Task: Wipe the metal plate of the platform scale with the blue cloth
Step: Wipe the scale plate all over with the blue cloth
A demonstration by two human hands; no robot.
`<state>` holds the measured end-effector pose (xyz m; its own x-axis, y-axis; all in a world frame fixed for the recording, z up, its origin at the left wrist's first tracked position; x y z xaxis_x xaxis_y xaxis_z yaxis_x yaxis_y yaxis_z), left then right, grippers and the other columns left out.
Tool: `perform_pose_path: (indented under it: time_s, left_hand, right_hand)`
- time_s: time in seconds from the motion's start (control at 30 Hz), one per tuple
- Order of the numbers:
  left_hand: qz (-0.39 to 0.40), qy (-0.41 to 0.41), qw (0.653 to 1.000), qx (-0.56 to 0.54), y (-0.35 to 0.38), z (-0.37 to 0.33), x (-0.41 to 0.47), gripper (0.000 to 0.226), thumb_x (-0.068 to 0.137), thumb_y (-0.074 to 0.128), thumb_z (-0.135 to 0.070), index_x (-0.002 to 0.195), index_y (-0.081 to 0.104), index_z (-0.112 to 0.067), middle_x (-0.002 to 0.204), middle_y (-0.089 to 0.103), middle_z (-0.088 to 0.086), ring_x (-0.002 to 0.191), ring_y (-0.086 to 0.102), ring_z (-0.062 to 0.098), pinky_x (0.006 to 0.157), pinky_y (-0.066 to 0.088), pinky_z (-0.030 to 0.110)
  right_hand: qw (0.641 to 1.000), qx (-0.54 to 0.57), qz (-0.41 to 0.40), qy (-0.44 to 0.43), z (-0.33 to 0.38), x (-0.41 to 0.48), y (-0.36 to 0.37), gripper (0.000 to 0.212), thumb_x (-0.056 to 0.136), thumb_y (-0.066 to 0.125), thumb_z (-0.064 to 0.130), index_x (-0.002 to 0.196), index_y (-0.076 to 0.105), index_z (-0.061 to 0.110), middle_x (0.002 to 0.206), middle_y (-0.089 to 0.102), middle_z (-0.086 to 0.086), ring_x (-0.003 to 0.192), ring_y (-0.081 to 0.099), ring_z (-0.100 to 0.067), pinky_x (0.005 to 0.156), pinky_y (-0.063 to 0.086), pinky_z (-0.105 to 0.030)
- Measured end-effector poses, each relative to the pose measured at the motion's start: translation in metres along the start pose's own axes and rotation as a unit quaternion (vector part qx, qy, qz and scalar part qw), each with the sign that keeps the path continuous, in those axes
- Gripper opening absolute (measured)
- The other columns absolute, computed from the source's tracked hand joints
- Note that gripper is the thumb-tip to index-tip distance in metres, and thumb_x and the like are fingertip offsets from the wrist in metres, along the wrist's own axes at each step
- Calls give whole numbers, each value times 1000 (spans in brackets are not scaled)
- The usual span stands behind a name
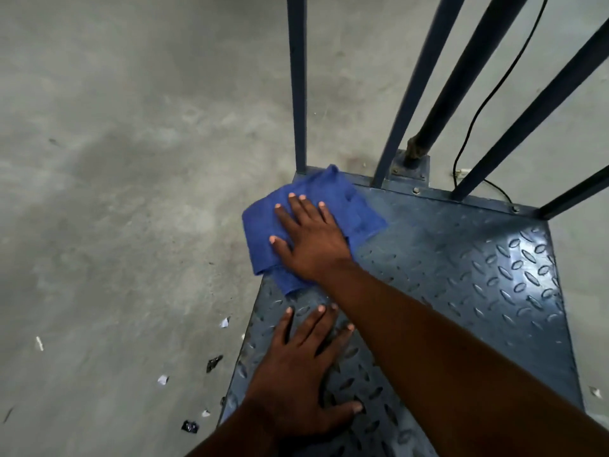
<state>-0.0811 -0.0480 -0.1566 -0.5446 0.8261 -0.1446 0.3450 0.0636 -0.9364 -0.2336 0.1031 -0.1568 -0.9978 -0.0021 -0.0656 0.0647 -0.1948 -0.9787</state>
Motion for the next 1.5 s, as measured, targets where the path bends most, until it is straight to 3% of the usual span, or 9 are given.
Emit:
perform_pose_path:
  time_s: [0.13,0.4,0.6,0.7,0.93,1.13,1.27,1.43,1.5]
  left_hand:
    - [-1,-5,1000,-11,0,1,-1,105,87,41,-94,170,19,-34,180,9,0,166,3,19,128,2,62]
    - [-5,-19,1000,-18,1,1,-3,107,88,41,-92,172,14,-31,180,-5,0,166,-5,17,130,-1,59]
    - [-21,-16,1000,-15,0,0,-3,107,88,41,-91,171,18,-28,180,1,3,166,-4,18,130,4,60]
    - [-23,-19,999,-13,0,0,-3,107,88,41,-91,171,20,-28,180,3,4,166,0,20,130,8,62]
    - [-38,-16,999,-10,5,2,-2,99,91,42,-89,168,32,-27,177,19,5,165,16,23,128,18,65]
    - [-57,-21,998,2,3,-1,-2,104,88,46,-89,169,29,-27,179,14,3,165,15,21,128,17,62]
    - [-69,-21,997,5,2,-1,-2,103,88,49,-87,168,33,-25,178,18,6,165,18,23,127,20,64]
    - [-71,-17,997,20,1,-3,-2,104,87,52,-85,168,33,-23,178,17,7,165,18,25,127,21,65]
    - [-75,-13,997,28,0,-4,0,104,87,54,-85,167,35,-22,178,18,8,164,20,26,127,22,66]
  right_hand:
    - [1000,-1,-2,-18,-2,2,2,72,99,32,65,161,34,28,172,19,-4,159,13,-22,128,5,-49]
    - [954,3,-74,291,-134,-97,-20,76,101,22,72,164,18,30,170,22,-10,154,27,-33,123,22,-54]
    - [874,31,-81,478,-194,-157,-32,90,94,14,72,165,14,16,172,8,-18,159,6,-34,128,3,-54]
    - [894,22,-111,433,-138,-114,-29,84,97,18,64,161,21,9,167,19,-24,155,17,-40,125,14,-60]
    - [999,0,-34,26,-2,-27,-1,74,102,32,63,164,24,24,172,18,-8,159,14,-25,128,6,-49]
    - [956,4,-75,284,-171,-107,-29,75,101,27,67,161,27,23,164,35,-15,145,41,-35,118,35,-52]
    - [898,12,-77,434,-258,-183,-49,90,95,17,74,165,17,18,171,15,-15,157,17,-33,127,15,-53]
    - [866,31,-97,489,-225,-152,-41,87,95,14,60,163,20,5,169,13,-24,158,11,-39,127,8,-54]
    - [913,15,-99,396,-168,-126,-31,81,100,12,58,162,21,6,168,18,-23,157,16,-38,127,12,-56]
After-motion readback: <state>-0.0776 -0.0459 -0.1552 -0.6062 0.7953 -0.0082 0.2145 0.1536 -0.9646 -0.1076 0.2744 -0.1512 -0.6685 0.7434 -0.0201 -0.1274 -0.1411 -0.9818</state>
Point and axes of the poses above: each hand's wrist, its own x-axis towards the middle knuckle, its own y-axis out of the palm, z = x × y, the point moved 2 cm from there along x, towards the middle knuckle
